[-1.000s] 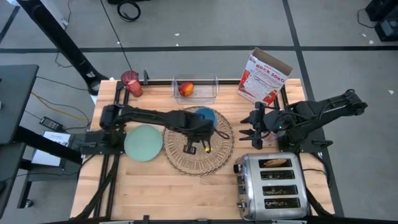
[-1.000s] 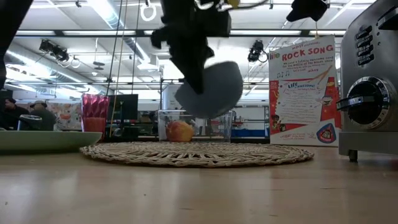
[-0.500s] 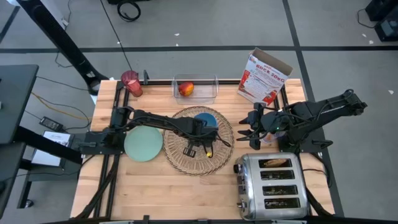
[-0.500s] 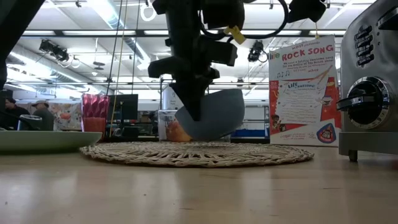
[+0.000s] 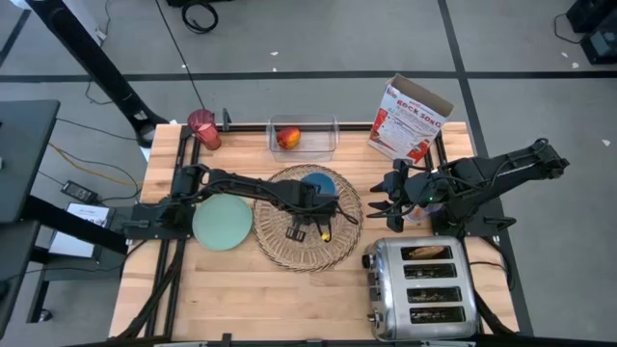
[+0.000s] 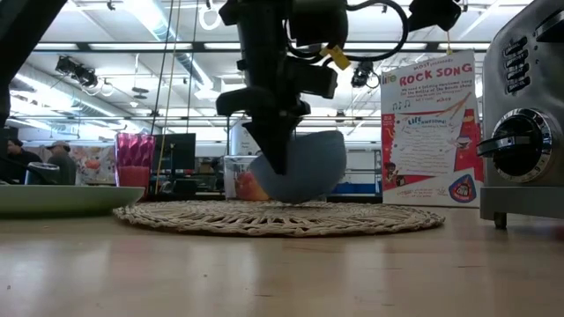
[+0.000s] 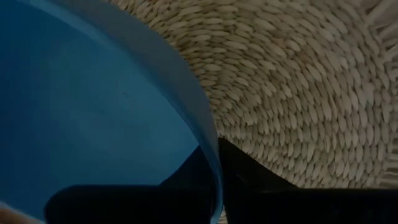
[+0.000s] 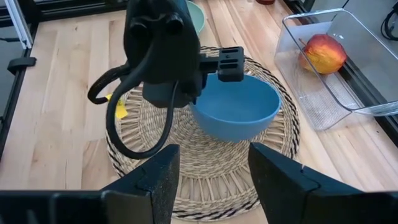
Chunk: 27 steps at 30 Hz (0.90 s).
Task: Arrange a breakfast setting
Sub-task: Put the blue bowl on the table mat, then put the green plate on the table mat
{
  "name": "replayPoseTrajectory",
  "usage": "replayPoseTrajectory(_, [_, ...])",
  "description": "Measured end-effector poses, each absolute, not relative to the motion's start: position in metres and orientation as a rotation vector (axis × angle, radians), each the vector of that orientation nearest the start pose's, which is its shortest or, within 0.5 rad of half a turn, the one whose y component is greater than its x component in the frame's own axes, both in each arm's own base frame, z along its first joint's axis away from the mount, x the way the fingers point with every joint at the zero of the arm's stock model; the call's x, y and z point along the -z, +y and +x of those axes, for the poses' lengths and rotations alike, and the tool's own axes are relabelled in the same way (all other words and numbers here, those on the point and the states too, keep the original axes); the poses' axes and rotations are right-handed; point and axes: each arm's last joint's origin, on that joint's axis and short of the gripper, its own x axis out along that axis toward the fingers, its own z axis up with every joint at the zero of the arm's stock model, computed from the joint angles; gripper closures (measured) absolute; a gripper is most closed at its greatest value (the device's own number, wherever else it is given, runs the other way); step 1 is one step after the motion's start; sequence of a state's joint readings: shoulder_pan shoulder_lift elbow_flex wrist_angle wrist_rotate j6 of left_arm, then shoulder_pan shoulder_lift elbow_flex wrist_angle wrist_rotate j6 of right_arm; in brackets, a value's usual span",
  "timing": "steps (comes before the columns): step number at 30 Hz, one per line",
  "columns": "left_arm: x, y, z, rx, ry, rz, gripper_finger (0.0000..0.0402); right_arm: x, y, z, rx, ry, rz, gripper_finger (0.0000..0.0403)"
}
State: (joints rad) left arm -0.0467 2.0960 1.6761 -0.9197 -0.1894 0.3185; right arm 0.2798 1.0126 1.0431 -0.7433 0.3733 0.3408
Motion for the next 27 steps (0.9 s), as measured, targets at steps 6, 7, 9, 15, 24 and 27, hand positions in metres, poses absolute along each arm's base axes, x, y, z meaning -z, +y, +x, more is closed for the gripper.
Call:
replayPoseTrajectory(6, [-0.194, -0.014, 0.424, 0.066, 1.324, 0.392, 0.0316, -0.334, 0.044, 0.191, 0.2, 0.64, 0.1, 0.0192])
replayPoseTrajectory(7, [-0.194, -0.014, 0.424, 0.064, 1.326, 0.39, 0.0309, -0.334, 0.044, 0.191, 0.2, 0.641, 0.1, 0.0191])
replayPoseTrajectory(9, [-0.194, -0.014, 0.424, 0.061, 1.327, 0.385, 0.0297, -0.334, 0.044, 0.191, 0.2, 0.641, 0.1, 0.019])
replayPoseTrajectory(15, [-0.197, -0.014, 0.418, 0.031, 1.365, 0.381, 0.0277, -0.334, 0.044, 0.191, 0.2, 0.641, 0.099, 0.0189])
replayPoseTrajectory(24, [-0.241, -0.017, 0.417, -0.067, 1.35, 0.256, 0.0242, -0.335, 0.044, 0.192, 0.188, 0.626, 0.073, 0.0189])
replayPoseTrajectory(27, [-0.264, -0.02, 0.411, -0.11, 1.384, 0.193, 0.0228, -0.336, 0.044, 0.192, 0.188, 0.618, 0.064, 0.0189])
